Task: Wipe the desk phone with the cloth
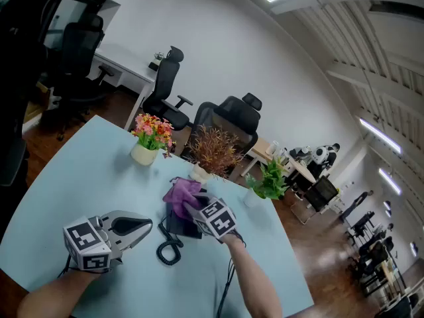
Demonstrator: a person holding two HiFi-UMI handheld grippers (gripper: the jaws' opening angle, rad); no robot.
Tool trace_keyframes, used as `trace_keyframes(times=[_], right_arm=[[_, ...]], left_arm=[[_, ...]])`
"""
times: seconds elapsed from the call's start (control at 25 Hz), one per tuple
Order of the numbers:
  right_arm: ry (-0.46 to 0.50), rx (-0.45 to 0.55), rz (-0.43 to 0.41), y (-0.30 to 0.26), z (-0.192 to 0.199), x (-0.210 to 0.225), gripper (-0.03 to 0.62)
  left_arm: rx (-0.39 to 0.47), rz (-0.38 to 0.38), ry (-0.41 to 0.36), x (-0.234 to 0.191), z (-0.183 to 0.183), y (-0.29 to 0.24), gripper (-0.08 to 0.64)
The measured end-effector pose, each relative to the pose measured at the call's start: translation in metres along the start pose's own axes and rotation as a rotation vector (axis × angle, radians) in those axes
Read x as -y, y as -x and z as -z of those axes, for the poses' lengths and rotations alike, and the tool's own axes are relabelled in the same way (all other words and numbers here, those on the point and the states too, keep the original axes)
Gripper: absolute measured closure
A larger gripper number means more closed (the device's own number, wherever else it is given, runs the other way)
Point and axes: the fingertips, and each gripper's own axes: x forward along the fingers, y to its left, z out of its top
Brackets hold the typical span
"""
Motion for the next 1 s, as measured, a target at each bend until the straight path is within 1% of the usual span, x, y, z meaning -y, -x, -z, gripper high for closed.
trace_keyframes(times=[0.08,0.12,0.16,0.2,0.24,0.28,0.36,0.4,0.44,0.48,0.56,0.64,0.72,0.84,0.92,1.0], right_arm=[[0.083,-0.073,-0.128,0.012,0.014,-0.038,0.526],[0.120,-0.103,-0.178,0.018,0.020,-0.053,0.525],[0.147,-0.120,-0.206,0.024,0.023,-0.061,0.526],[0.156,-0.114,-0.199,0.030,0.020,-0.059,0.526],[0.138,-0.078,-0.155,0.035,0.011,-0.045,0.526],[0.091,-0.018,-0.081,0.039,-0.003,-0.021,0.525],[-0.055,0.124,0.088,0.042,-0.031,0.040,0.525],[-0.121,0.168,0.152,0.038,-0.037,0.065,0.525],[-0.162,0.180,0.194,0.030,-0.038,0.082,0.526],[-0.172,0.163,0.217,0.018,-0.035,0.090,0.525],[-0.131,0.086,0.221,-0.004,-0.021,0.085,0.525],[-0.096,0.044,0.185,-0.013,-0.011,0.069,0.526],[-0.082,0.039,0.128,-0.009,-0.010,0.049,0.526],[-0.015,0.013,0.035,0.004,-0.004,0.011,0.526],[0.019,-0.004,-0.043,0.014,0.006,-0.022,0.526],[0.060,-0.025,-0.145,0.027,0.020,-0.058,0.526]], left_arm=[[0.001,0.005,0.007,-0.002,0.001,-0.002,0.546],[0.000,0.007,0.008,-0.003,0.002,-0.003,0.546],[-0.002,0.010,0.009,-0.003,0.003,-0.004,0.546],[-0.006,0.013,0.009,-0.003,0.004,-0.004,0.546],[-0.009,0.015,0.007,-0.003,0.005,-0.004,0.546],[-0.011,0.017,0.004,-0.002,0.005,-0.005,0.546],[-0.011,0.014,-0.002,-0.002,0.004,-0.006,0.546],[-0.009,0.009,-0.003,-0.002,0.003,-0.007,0.546],[-0.006,0.002,-0.002,-0.001,0.002,-0.007,0.546],[-0.003,-0.005,0.000,-0.001,0.001,-0.007,0.546],[0.001,-0.014,0.005,0.001,0.000,-0.006,0.546],[-0.002,-0.017,0.005,0.003,0.000,-0.006,0.546],[-0.013,-0.015,0.003,0.002,0.002,-0.005,0.546],[-0.026,-0.007,0.000,0.001,0.005,-0.008,0.546],[-0.030,-0.001,-0.001,0.002,0.006,-0.009,0.546],[-0.034,0.004,-0.001,0.002,0.007,-0.010,0.546]])
